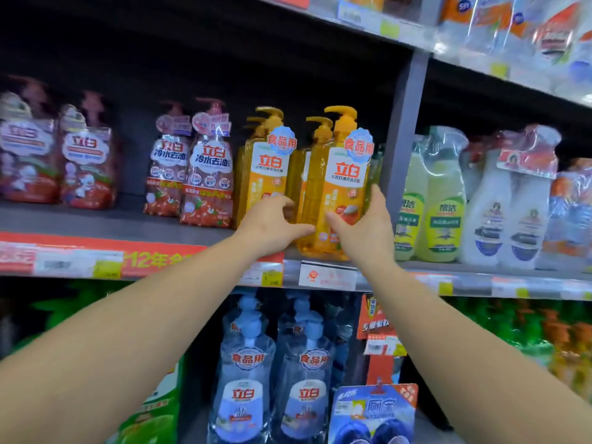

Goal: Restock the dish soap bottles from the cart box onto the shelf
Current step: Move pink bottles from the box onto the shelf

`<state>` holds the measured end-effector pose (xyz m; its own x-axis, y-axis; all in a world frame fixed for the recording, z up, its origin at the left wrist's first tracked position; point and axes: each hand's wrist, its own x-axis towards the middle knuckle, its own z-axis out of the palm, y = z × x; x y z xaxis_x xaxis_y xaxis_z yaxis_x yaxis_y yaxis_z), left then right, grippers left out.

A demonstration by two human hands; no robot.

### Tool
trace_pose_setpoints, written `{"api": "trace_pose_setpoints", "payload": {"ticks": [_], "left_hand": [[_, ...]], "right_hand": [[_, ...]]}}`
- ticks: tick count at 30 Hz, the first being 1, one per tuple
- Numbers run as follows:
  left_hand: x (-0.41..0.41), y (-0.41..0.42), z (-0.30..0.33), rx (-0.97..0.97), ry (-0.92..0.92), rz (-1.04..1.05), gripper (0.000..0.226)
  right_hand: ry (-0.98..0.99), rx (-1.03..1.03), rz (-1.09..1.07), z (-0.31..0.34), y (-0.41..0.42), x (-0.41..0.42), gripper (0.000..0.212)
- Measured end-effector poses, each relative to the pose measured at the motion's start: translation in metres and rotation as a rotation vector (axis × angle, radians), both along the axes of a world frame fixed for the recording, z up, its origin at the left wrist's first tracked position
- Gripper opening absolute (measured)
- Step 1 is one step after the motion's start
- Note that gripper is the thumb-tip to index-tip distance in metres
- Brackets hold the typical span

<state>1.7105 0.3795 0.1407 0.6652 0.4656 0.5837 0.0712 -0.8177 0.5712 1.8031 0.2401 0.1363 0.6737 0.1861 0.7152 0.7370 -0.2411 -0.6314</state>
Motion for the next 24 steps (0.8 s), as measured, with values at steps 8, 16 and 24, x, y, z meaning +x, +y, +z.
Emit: {"api": "trace_pose_setpoints", "payload": {"ticks": [8, 16, 24], "left_hand": [[-0.105, 0.063, -0.022, 0.301, -0.064, 0.481, 0.056], [-0.332, 0.163, -0.058, 0.305, 0.147, 0.971, 0.074], [-0.653, 0.239, -0.100, 0.131, 0.447, 1.358, 0.075]], "right_hand": [[-0.490, -0.133, 0.185, -0.024, 0.099, -0.096, 0.055], [-0.616, -0.376, 0.535, -0.041, 0.241, -0.288, 0.063], [-0.561, -0.531, 0.988, -0.084, 0.382, -0.595, 0.057]]}}
